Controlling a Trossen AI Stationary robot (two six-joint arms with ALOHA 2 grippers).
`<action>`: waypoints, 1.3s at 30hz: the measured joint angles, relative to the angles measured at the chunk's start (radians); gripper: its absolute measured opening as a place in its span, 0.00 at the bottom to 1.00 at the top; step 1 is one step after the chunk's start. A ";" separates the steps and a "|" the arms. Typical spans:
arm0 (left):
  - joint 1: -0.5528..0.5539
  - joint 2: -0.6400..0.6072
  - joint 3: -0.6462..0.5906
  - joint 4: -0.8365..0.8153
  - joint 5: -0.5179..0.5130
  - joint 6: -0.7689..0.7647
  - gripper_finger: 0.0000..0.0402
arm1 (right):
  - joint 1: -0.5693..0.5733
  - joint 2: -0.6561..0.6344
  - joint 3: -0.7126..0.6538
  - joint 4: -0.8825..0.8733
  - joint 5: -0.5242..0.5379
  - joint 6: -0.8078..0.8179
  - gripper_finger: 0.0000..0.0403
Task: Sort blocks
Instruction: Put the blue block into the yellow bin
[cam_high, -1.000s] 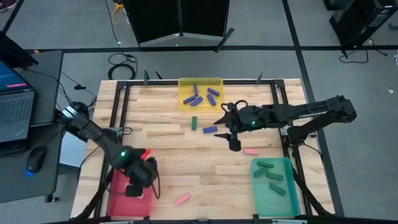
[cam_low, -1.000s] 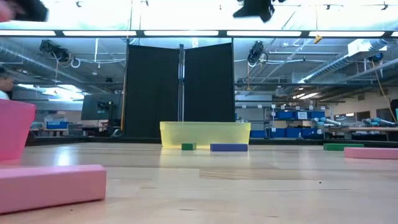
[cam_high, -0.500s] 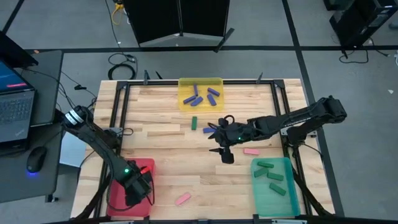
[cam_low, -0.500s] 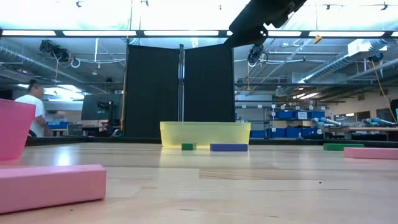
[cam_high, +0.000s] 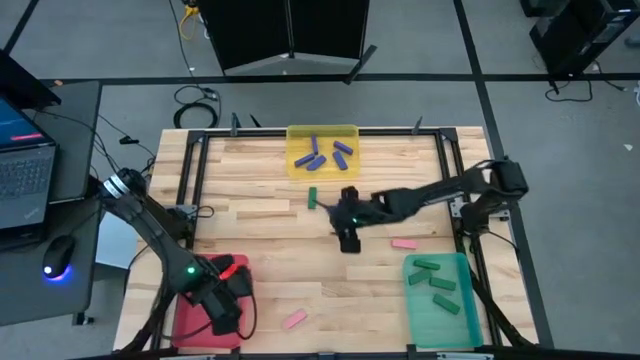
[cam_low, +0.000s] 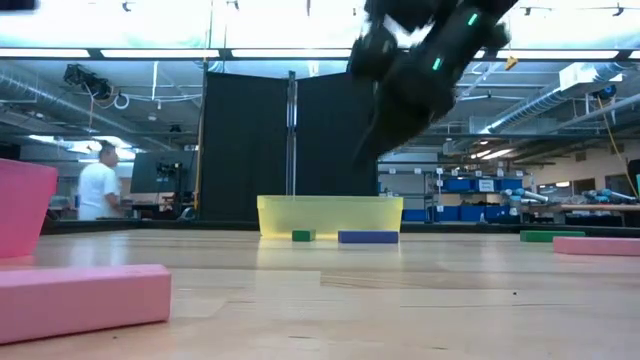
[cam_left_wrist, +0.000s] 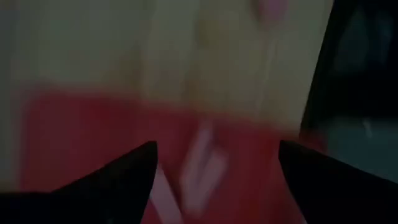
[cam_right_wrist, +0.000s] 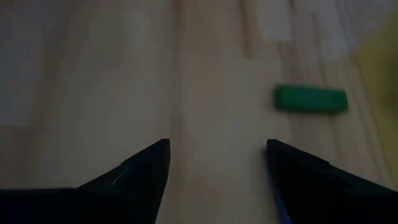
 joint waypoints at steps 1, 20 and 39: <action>0.000 -0.001 0.029 0.000 -0.082 0.018 0.84 | -0.025 0.017 0.000 -0.004 -0.006 -0.016 0.69; 0.134 0.024 0.101 0.165 -0.829 0.156 0.71 | -0.222 0.225 0.006 -0.009 -0.012 -0.085 0.55; 0.256 0.065 0.054 0.268 -0.737 0.172 0.63 | -0.182 -0.025 -0.002 0.017 0.054 -0.122 0.29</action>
